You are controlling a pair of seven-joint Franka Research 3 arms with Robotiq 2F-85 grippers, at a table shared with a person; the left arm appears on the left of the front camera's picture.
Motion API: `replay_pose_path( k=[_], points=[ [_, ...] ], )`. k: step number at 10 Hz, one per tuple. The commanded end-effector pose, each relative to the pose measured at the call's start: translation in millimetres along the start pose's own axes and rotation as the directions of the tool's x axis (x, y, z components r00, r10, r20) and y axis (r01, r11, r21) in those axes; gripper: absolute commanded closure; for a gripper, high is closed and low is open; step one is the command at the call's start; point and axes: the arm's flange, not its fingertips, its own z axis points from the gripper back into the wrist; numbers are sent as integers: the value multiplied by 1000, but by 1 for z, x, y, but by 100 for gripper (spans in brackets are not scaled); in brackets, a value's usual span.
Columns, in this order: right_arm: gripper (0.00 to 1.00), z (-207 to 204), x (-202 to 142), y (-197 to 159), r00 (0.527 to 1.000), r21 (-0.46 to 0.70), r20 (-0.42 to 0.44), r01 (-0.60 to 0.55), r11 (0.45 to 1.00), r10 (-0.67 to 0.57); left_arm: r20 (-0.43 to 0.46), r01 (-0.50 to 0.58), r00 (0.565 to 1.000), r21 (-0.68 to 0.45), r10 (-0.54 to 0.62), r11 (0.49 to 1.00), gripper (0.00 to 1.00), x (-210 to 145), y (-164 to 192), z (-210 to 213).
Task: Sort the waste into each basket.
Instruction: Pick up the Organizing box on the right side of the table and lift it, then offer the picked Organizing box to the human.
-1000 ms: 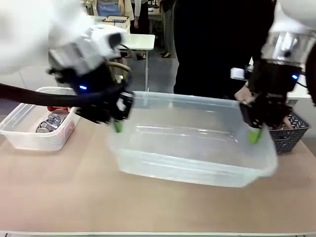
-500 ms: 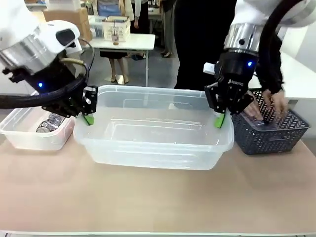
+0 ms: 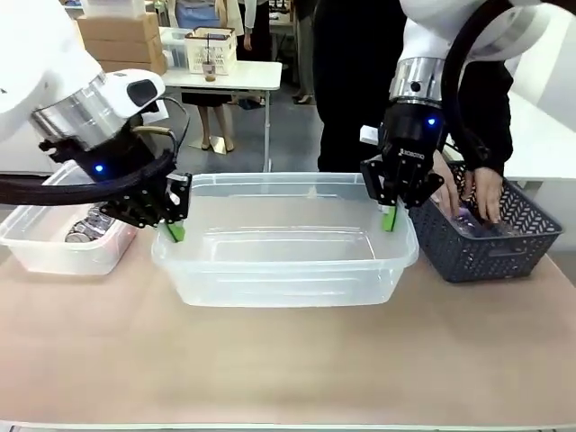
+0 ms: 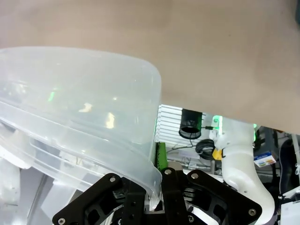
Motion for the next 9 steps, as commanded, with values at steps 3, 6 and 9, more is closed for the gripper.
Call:
replay_pose_path(
  k=[3, 6, 9],
  points=[
    [100, 3, -13, 0, 1000, 4, 9, -2, 1000, 2, 30, -3, 1000, 12, 3, 1000, 100, -5, 6, 10],
    [100, 3, -13, 0, 1000, 4, 9, -2, 1000, 2, 30, -3, 1000, 12, 3, 1000, 100, -5, 6, 10],
    [100, 3, -13, 0, 1000, 4, 9, -2, 1000, 2, 30, -3, 1000, 12, 3, 1000, 100, -5, 6, 10]
  ],
)
